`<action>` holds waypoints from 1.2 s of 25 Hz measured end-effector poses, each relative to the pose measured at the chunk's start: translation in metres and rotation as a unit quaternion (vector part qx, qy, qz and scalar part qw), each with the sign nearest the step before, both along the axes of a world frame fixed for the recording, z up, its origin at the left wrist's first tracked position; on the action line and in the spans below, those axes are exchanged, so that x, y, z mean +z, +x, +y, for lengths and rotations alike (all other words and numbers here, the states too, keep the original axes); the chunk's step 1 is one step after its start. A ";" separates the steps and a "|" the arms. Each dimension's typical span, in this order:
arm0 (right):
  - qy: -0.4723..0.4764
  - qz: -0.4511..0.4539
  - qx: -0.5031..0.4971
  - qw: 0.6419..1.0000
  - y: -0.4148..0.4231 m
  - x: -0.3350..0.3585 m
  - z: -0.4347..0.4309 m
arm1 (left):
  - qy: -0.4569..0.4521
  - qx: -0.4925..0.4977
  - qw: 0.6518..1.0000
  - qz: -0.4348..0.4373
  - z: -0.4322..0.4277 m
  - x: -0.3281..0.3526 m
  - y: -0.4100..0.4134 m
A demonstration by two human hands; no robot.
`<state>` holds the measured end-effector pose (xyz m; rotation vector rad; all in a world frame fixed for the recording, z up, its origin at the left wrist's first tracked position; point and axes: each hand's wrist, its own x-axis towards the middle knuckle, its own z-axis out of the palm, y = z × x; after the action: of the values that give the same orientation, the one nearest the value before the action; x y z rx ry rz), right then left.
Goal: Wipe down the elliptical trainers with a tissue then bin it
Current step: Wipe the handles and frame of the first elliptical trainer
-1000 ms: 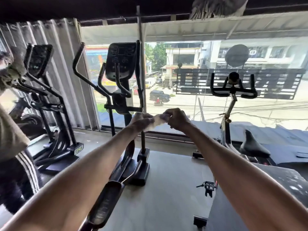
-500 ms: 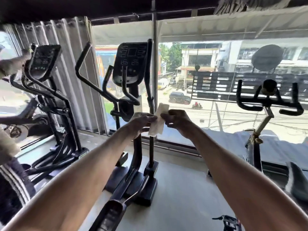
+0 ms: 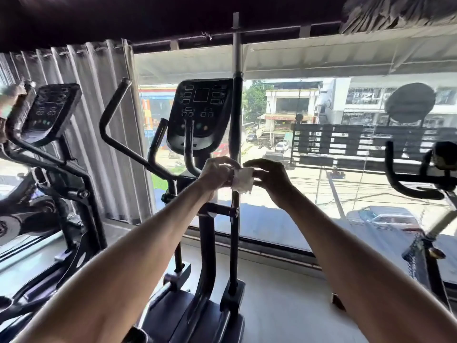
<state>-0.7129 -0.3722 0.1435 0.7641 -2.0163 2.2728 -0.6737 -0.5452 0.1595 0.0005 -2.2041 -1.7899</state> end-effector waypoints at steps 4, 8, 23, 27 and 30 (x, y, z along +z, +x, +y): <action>-0.057 -0.056 0.002 0.997 -0.055 0.027 -0.023 | -0.042 0.028 0.995 0.087 -0.021 0.029 -0.061; -0.004 -0.003 -0.054 0.999 -0.100 0.051 -0.042 | -0.057 0.056 0.988 0.133 -0.031 0.053 -0.112; 0.099 0.405 -0.284 0.864 -0.272 0.126 -0.071 | 0.004 0.187 0.969 0.163 -0.017 0.153 -0.258; 0.069 0.403 -0.328 0.852 -0.314 0.142 -0.071 | -0.109 0.268 0.942 0.169 -0.021 0.138 -0.270; 0.092 0.481 -0.328 0.808 -0.335 0.158 -0.078 | -0.087 0.200 0.973 0.077 -0.019 0.122 -0.284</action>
<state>-1.0482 -0.4501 0.3016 0.8007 -1.5868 0.9757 -0.9577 -0.5645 0.2810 0.2416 -2.0633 -1.3334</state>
